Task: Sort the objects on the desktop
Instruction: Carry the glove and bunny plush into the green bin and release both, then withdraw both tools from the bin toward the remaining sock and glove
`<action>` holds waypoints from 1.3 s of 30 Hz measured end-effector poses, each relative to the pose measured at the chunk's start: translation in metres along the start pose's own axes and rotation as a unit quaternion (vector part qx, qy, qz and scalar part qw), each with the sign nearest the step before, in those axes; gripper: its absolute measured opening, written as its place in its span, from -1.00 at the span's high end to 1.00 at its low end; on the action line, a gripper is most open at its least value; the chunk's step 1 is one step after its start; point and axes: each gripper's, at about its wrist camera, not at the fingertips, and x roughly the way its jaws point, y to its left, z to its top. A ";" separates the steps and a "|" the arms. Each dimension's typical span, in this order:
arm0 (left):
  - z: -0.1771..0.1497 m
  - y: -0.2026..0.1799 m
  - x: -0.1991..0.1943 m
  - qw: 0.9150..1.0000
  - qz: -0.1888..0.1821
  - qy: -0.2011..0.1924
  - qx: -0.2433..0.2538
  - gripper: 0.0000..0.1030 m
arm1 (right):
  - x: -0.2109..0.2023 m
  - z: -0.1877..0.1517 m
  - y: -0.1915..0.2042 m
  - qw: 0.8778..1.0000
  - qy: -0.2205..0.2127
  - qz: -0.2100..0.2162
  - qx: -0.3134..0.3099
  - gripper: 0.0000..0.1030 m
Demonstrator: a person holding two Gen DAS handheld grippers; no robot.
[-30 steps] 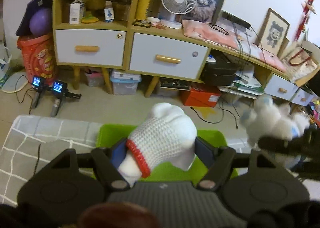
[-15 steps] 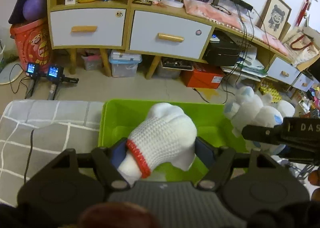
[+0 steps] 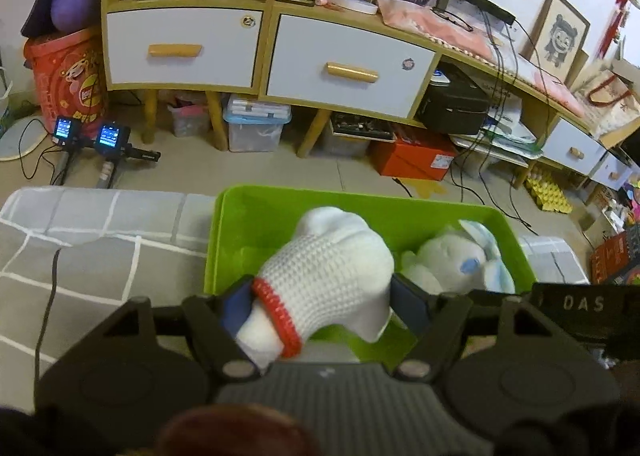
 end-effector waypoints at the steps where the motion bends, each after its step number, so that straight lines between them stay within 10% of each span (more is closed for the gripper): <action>1: -0.001 0.001 0.002 1.000 0.003 0.000 -0.002 -0.42 | 0.001 -0.001 0.002 1.000 -0.002 -0.005 -0.008 0.09; 39: 0.006 -0.006 -0.042 1.000 0.004 0.025 0.018 -0.99 | -0.032 -0.004 0.010 0.999 0.022 -0.020 -0.022 -0.39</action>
